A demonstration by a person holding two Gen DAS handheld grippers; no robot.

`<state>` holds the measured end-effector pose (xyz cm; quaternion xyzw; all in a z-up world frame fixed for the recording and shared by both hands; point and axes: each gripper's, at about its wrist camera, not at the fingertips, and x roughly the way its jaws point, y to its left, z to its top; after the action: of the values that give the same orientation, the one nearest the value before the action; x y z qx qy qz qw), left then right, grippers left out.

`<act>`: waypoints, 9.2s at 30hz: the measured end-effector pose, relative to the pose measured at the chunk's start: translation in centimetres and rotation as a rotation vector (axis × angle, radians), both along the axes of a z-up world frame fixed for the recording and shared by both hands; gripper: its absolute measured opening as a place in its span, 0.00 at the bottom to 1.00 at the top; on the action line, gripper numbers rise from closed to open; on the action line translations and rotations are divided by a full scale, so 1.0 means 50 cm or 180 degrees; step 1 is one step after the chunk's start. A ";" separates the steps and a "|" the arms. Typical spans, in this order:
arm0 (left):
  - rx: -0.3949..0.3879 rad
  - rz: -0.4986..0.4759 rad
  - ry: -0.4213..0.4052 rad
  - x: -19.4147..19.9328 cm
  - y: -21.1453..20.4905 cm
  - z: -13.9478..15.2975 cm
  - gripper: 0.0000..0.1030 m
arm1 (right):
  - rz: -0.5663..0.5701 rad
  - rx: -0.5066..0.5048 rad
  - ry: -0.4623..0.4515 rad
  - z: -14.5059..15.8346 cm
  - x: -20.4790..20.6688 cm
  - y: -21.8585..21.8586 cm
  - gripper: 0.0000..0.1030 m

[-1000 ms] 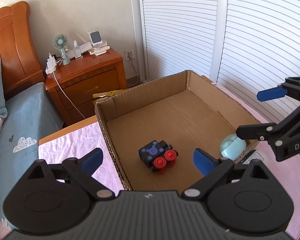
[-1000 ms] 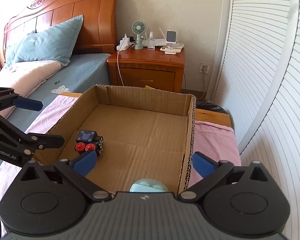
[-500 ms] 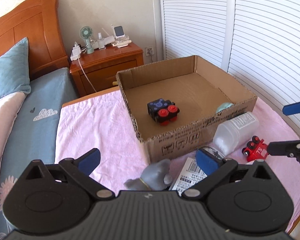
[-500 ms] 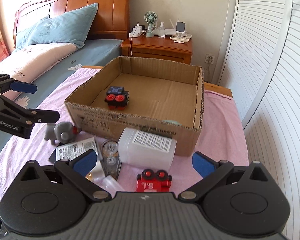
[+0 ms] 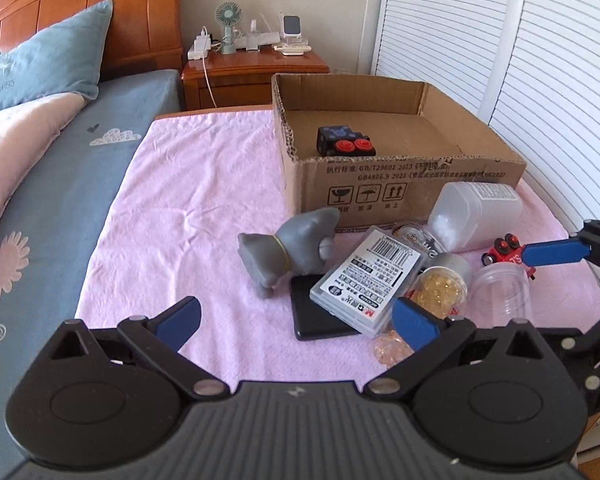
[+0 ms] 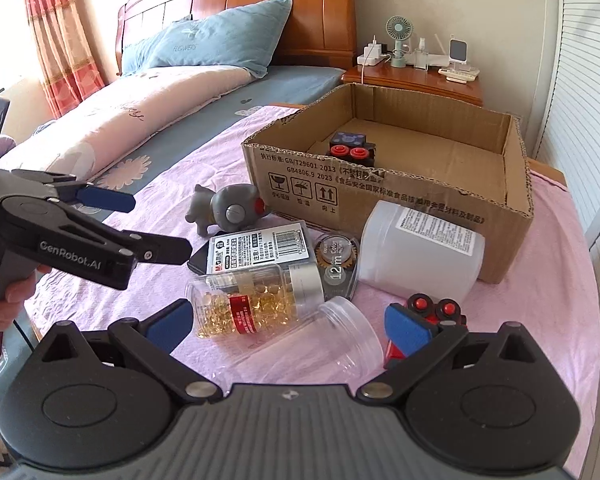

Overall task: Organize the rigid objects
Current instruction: 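Grasp the gray elephant toy with the left gripper while right tool moves to the clear jar, then close the right gripper around the clear plastic jar while left gripper holds the elephant, then carry the clear jar into the box and open the right gripper while left holds elephant, then lower the gray elephant into the box and open the left gripper, then move both tools back toward the remaining items beside the box, then lower the left gripper around the gold capsule bottle while right tool approaches the red train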

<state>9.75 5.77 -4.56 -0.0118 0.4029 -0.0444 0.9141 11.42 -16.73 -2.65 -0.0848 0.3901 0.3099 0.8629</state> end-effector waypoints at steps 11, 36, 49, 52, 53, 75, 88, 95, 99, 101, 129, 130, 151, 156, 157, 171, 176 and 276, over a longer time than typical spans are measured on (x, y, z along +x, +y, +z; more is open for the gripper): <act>0.0113 -0.0032 -0.0044 -0.015 0.014 -0.004 0.98 | 0.0024 -0.0098 0.0509 -0.021 -0.028 -0.013 1.00; -0.0108 0.0143 -0.0028 0.096 -0.004 -0.034 0.98 | -0.0419 -0.0741 0.0093 -0.094 -0.090 -0.006 1.00; 0.0055 0.0413 -0.0018 0.156 -0.022 -0.074 0.98 | -0.0423 -0.0573 0.0033 -0.098 -0.096 -0.021 1.00; 0.0203 0.0436 -0.0041 0.138 -0.008 -0.072 0.99 | -0.0412 -0.0566 0.0021 -0.099 -0.097 -0.021 1.00; 0.0226 0.0435 -0.0077 0.130 -0.003 -0.071 0.99 | -0.0411 -0.0563 0.0017 -0.099 -0.097 -0.020 1.00; -0.0435 0.0623 0.0004 0.149 0.007 -0.080 0.73 | -0.0373 -0.0529 -0.0037 -0.103 -0.100 -0.021 1.00; -0.0223 0.0152 -0.0001 0.123 0.021 -0.056 0.73 | -0.0118 -0.0523 -0.0208 -0.080 -0.091 -0.004 1.00; -0.0178 0.0052 0.0008 0.121 0.022 -0.054 0.73 | -0.0008 -0.0651 -0.0395 -0.065 -0.078 0.023 1.00; -0.0181 -0.0004 0.0013 0.118 0.024 -0.052 0.73 | 0.0012 -0.0659 -0.0433 -0.067 -0.078 0.027 1.00; -0.0180 -0.0023 0.0025 0.119 0.026 -0.051 0.73 | 0.0020 -0.0671 -0.0431 -0.072 -0.076 0.029 0.97; 0.0029 -0.0760 0.0058 0.071 0.032 0.092 0.73 | -0.0330 -0.0349 -0.0617 0.116 0.040 -0.016 0.94; 0.0041 -0.0767 0.0047 0.074 0.031 0.098 0.73 | -0.0337 -0.0354 -0.0623 0.123 0.055 -0.015 0.94; 0.0127 -0.0756 -0.0115 0.168 0.045 0.136 0.73 | -0.0673 -0.0631 -0.0490 0.108 0.394 0.059 1.00; 0.0139 -0.0788 -0.0152 0.177 0.035 0.139 0.73 | -0.0744 -0.0545 -0.0340 0.096 0.393 0.044 1.00; 0.0140 -0.0788 -0.0155 0.180 0.033 0.141 0.73 | -0.0753 -0.0542 -0.0334 0.096 0.384 0.041 1.00; 0.0186 -0.0856 -0.0159 0.259 -0.027 0.160 0.73 | -0.1007 -0.0657 -0.0047 0.115 0.228 -0.003 1.00; 0.0192 -0.0953 -0.0101 0.317 -0.083 0.154 0.73 | -0.1110 -0.0709 -0.0104 0.115 0.168 -0.024 1.00; -0.0261 -0.0003 0.0528 -0.046 -0.114 -0.032 0.98 | -0.1358 -0.0153 0.0359 -0.074 -0.060 -0.177 1.00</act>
<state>7.46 0.05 -6.14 -0.0527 0.4750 -0.0602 0.8763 8.41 -25.57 -6.35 -0.0034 0.4541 0.1152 0.8834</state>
